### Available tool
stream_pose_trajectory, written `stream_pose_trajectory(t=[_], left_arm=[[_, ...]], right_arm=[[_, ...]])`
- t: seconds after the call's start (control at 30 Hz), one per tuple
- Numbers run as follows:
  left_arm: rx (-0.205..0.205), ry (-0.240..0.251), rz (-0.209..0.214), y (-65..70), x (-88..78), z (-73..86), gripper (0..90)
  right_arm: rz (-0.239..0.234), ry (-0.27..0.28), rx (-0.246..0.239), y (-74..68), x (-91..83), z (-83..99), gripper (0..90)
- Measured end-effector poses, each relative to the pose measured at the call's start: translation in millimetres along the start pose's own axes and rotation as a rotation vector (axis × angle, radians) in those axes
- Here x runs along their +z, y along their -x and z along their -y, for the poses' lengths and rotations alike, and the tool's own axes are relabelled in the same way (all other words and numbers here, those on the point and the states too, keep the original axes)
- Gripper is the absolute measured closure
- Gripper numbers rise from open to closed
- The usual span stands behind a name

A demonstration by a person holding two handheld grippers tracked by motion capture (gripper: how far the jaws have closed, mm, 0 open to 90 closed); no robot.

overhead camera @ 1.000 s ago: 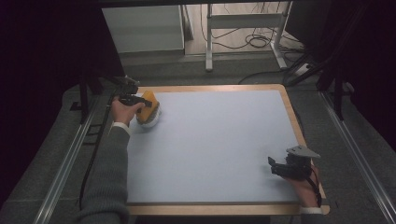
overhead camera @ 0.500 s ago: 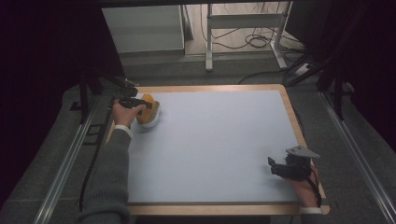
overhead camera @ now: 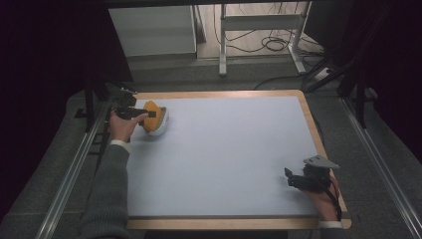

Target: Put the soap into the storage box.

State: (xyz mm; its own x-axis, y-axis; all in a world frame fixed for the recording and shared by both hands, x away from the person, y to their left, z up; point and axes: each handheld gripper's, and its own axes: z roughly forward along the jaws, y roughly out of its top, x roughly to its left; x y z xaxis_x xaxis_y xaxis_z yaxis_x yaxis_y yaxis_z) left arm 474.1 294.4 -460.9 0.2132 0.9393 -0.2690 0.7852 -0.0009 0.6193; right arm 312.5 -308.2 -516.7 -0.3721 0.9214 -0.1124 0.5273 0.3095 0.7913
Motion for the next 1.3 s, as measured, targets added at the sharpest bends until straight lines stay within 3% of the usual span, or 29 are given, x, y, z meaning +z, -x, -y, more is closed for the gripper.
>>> stream_pose_trajectory(t=[0.3,0.37,0.47,0.67,0.77,1.03,1.2,1.3], left_arm=[[0.119,0.038,0.109,19.6,-28.2,16.3,17.9],[0.148,0.038,0.113,23.8,-31.0,21.7,18.7],[0.196,0.053,0.14,34.0,-37.0,35.8,18.9],[0.249,0.06,0.188,46.7,-43.1,64.2,19.3],[0.269,0.062,0.216,54.5,-41.6,85.3,18.7],[0.311,0.05,0.214,65.9,-35.1,119.6,18.2],[0.289,0.064,0.231,68.1,-34.2,141.9,18.3],[0.287,0.045,0.228,66.6,-30.0,152.6,18.7]], right_arm=[[-0.001,0.004,-0.003,-0.8,-0.8,-1.6,9.1],[-0.001,0.007,-0.004,-1.3,-1.4,-1.8,9.1],[0.0,0.009,-0.003,-1.1,-2.0,-2.1,9.1],[-0.002,0.012,-0.001,-1.6,-2.9,-2.7,9.2],[-0.004,0.016,-0.005,-2.0,-3.6,-3.3,9.1],[-0.003,0.011,-0.006,-2.0,-3.1,-2.8,9.2],[-0.003,0.011,-0.005,-1.7,-3.2,-2.9,9.1],[-0.004,0.013,-0.004,-1.9,-3.3,-2.9,9.1]])
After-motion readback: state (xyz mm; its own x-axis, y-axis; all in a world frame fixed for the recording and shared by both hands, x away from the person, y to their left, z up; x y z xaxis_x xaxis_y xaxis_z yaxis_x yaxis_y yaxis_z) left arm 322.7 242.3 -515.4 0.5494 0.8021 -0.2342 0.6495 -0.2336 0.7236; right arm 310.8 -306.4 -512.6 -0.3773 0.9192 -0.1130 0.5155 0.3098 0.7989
